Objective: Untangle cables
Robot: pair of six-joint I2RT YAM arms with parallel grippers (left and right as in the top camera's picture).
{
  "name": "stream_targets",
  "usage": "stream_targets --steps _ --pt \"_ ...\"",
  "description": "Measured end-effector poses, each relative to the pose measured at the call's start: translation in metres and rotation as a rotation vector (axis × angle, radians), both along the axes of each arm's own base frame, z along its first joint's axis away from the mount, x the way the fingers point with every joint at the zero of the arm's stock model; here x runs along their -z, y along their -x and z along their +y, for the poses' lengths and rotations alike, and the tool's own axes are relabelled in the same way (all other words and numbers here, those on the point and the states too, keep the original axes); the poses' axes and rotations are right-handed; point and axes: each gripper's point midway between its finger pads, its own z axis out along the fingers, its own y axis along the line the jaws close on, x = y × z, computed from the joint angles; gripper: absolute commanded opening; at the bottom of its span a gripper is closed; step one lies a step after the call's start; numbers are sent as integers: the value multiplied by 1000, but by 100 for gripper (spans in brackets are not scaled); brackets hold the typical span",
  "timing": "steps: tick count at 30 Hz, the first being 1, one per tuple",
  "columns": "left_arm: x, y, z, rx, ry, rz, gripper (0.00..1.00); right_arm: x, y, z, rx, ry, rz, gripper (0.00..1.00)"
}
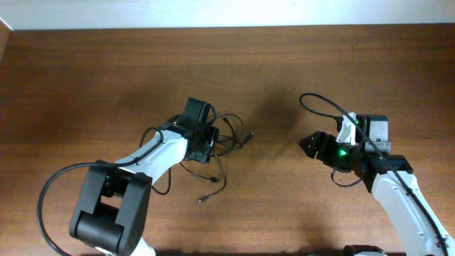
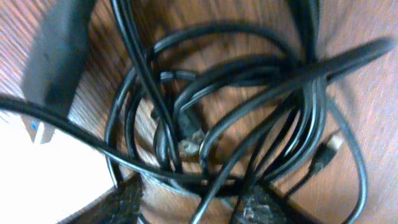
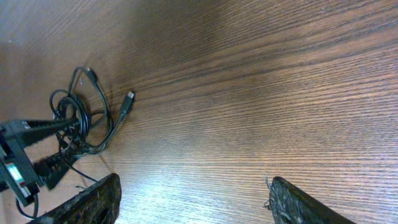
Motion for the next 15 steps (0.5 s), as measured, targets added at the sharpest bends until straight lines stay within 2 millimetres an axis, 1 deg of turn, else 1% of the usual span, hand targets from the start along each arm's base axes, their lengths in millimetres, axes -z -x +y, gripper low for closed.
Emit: stream_targets --steps 1,2,3,5,6,7,8,9,10,11,12,14,15 --pt "2 -1 5 -6 -32 -5 20 0 0 0 -1 0 0 77" --pt "4 -2 9 2 -56 -12 1 0 0 0 -1 1 -1 77" --pt "6 -3 10 36 -80 -22 0 0 0 0 -1 1 0 77" --pt "4 -11 9 145 -115 -64 0 1 2 0 -1 0 10 76" --pt "2 -18 4 327 -155 -135 0 3 5 0 -1 0 23 76" --pt "-1 -26 -6 540 -177 -226 0 4 6 0 -2 0 30 76" --pt "-1 -26 -11 630 -185 -255 0 3 6 1 -6 -7 30 76" --pt "-3 -19 -18 812 -182 -285 0 0 6 7 -37 -31 16 76" --pt "-11 -10 -24 966 -180 -321 0 -7 5 16 -92 -67 -24 76" --pt "-25 -4 -30 1087 -185 -378 0 -17 4 27 -164 -118 -79 73" --pt "-58 -3 -36 1184 -206 -497 0 -31 2 41 -249 -185 -154 71" --pt "-95 -4 -43 1234 -219 -628 0 -48 1 54 -329 -255 -232 71" --pt "-121 -1 -47 1258 -218 -716 0 -54 3 61 -362 -288 -251 70"
